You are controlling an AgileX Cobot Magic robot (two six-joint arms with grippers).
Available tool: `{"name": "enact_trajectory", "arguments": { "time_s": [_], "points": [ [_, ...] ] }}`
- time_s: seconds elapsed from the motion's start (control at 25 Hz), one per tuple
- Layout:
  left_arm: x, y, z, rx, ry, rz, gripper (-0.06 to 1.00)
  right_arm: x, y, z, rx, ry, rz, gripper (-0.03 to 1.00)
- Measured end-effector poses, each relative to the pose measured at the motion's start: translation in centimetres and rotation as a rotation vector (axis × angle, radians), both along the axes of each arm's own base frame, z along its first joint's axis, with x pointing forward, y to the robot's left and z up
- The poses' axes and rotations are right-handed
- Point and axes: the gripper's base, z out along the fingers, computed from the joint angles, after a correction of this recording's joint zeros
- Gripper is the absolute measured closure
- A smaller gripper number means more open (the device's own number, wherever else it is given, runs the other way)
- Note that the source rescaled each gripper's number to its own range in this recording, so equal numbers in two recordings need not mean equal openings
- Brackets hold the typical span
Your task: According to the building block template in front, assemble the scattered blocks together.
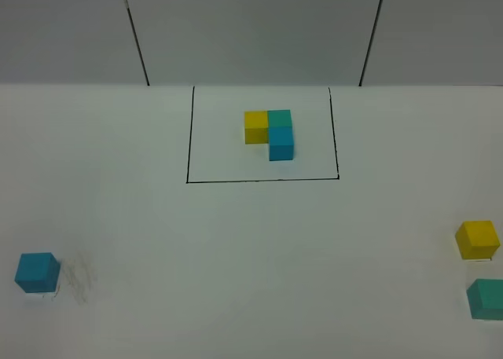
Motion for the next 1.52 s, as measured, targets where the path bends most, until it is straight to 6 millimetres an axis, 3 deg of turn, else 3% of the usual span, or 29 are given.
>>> {"name": "enact_trajectory", "arguments": {
  "time_s": [1.24, 1.52],
  "points": [
    [0.0, 0.0, 0.0, -0.03, 0.001, 0.019, 0.14, 0.0, 0.0, 0.0, 0.0, 0.0, 0.0, 0.39],
    [2.6, 0.2, 0.2, -0.116, 0.169, 0.079, 0.14, 0.0, 0.0, 0.0, 0.0, 0.0, 0.0, 0.39]
  ]
}}
